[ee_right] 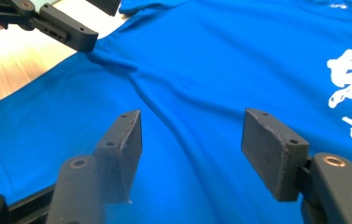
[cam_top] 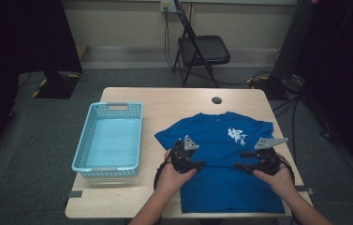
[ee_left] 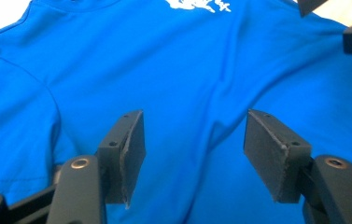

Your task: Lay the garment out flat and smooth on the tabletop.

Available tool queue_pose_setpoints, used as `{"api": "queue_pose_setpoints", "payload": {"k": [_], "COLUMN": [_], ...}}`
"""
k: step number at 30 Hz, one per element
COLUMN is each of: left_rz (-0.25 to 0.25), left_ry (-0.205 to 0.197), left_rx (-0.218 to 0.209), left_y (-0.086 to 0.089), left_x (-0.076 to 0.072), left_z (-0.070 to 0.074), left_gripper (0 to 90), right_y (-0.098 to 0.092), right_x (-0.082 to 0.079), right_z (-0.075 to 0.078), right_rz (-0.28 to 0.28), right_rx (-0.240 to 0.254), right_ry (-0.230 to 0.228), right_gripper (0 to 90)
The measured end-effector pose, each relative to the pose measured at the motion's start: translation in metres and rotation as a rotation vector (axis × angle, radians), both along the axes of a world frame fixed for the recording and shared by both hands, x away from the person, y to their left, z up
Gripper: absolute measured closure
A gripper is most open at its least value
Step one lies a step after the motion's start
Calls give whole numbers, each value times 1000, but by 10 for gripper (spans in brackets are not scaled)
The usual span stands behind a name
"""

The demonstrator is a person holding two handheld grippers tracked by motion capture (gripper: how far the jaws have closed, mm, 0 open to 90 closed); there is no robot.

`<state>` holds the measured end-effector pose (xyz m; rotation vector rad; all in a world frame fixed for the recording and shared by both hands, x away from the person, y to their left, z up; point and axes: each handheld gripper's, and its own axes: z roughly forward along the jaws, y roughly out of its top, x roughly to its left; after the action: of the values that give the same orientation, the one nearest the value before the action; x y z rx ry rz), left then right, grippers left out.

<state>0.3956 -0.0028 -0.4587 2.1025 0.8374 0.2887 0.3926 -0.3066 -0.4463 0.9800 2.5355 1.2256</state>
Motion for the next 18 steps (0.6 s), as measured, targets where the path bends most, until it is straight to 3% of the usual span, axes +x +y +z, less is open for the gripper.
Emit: {"api": "queue_pose_setpoints", "payload": {"k": [6,18], "left_rz": [1,15], "left_ry": [-8,-11], "left_rx": [6,30], "left_y": [-2,6], "left_x": [3,5], "left_z": [-7,-23], "left_gripper": [380,372], "right_y": [0,-16], "right_x": [2,9], "right_z": [-11,-28], "right_rz": [-13,-76], "right_rx": [-14,-31], "right_ry": [-13,-58], "right_gripper": [378,368]}}
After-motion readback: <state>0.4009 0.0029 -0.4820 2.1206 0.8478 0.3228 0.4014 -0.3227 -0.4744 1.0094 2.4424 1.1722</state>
